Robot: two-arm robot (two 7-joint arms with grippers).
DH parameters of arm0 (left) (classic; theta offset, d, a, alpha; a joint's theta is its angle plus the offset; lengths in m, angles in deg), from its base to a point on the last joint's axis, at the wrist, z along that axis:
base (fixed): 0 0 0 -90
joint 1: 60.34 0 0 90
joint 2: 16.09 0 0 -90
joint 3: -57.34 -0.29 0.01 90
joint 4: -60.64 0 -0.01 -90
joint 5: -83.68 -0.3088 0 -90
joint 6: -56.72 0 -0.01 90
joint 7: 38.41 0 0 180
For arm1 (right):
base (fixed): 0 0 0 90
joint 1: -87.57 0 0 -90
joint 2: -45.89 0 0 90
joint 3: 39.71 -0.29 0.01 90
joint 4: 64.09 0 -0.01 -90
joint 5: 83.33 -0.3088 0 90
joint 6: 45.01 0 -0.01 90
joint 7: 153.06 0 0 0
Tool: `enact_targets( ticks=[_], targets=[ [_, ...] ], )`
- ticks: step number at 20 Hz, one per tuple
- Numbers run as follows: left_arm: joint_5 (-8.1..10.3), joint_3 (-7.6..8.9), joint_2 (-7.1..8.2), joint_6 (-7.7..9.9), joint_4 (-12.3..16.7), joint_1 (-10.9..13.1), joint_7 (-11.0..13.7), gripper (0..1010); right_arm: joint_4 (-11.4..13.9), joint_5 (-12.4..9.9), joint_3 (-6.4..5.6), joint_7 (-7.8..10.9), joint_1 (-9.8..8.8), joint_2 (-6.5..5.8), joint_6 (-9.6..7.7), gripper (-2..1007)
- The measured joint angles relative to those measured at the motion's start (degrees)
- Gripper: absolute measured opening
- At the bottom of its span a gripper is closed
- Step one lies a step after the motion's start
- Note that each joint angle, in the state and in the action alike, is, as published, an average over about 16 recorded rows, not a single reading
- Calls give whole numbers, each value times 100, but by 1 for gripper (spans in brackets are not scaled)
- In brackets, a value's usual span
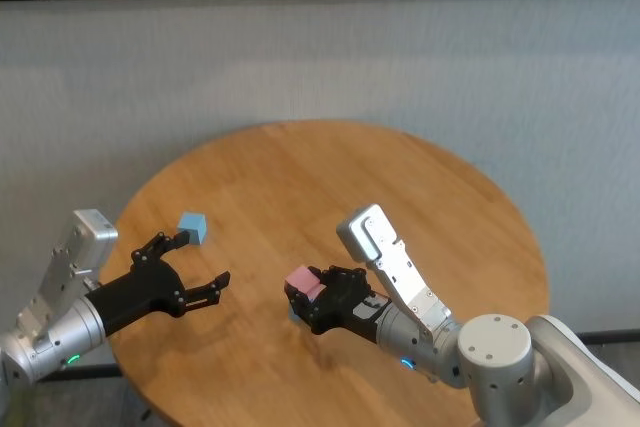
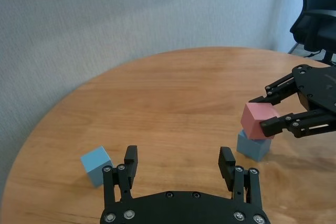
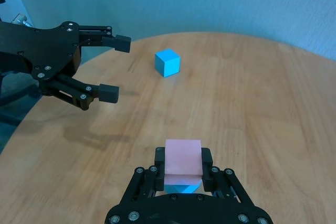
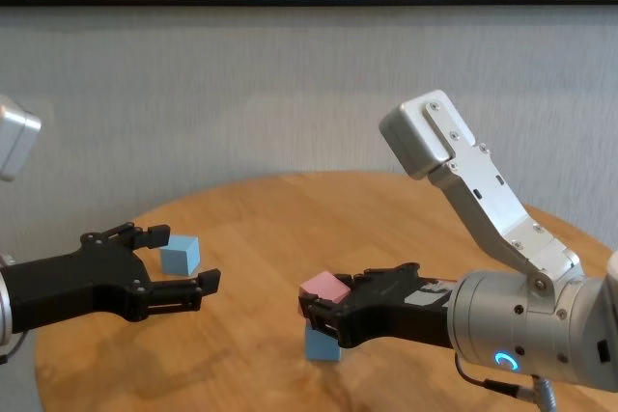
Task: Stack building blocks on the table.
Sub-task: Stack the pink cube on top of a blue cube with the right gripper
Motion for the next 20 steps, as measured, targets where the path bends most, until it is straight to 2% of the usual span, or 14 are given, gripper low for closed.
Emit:
enact_targets(
  ticks=[20],
  targets=[
    [0, 0, 0, 0, 0, 0, 0, 1000, -37, 55, -58, -34, 10, 78, -55, 361]
  ],
)
